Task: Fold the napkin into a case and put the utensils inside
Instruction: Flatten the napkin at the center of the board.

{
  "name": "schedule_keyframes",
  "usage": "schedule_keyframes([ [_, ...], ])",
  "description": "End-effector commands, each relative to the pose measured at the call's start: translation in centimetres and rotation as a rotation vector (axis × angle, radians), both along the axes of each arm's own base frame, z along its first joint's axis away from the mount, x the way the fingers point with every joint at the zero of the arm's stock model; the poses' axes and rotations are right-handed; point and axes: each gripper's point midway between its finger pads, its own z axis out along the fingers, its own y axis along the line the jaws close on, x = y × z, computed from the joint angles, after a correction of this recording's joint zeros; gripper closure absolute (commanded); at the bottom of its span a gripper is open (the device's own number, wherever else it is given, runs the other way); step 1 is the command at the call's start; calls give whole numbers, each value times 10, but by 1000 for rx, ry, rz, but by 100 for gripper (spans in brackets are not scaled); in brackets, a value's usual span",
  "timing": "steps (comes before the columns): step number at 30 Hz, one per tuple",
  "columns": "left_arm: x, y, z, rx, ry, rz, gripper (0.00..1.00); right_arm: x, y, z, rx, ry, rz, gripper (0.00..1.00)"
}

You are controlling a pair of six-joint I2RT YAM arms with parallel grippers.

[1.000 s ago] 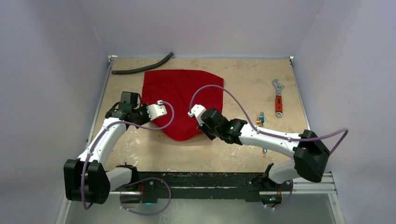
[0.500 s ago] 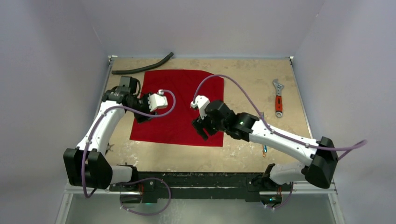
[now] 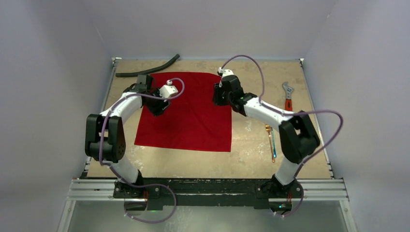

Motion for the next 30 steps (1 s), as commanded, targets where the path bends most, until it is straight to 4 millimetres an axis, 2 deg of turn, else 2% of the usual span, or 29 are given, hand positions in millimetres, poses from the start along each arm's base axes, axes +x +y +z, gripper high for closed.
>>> schedule_keyframes([
  [1,18,2,-4,27,-78,53,49,43,26,9,145,-28,-40,67],
  [4,9,4,-18,74,-73,21,50,54,23,-22,148,42,-85,74],
  [9,-16,3,-39,124,-38,-41,52,44,13,-67,151,155,-123,81],
  [14,-41,-5,-55,162,2,-115,55,11,-2,-104,122,275,-135,88],
  [17,-57,-11,-59,179,18,-166,57,-18,-16,-121,103,333,-150,91],
  [21,-87,-22,-60,159,71,-261,59,-49,-33,-131,88,378,-169,93],
  [24,-113,-29,-57,144,112,-322,59,-64,-46,-131,61,389,-195,93],
  [27,-128,-37,-49,100,134,-346,59,-52,-49,-113,61,336,-178,83],
  [30,-122,-43,-40,77,119,-314,58,-20,-47,-88,73,291,-169,76],
])
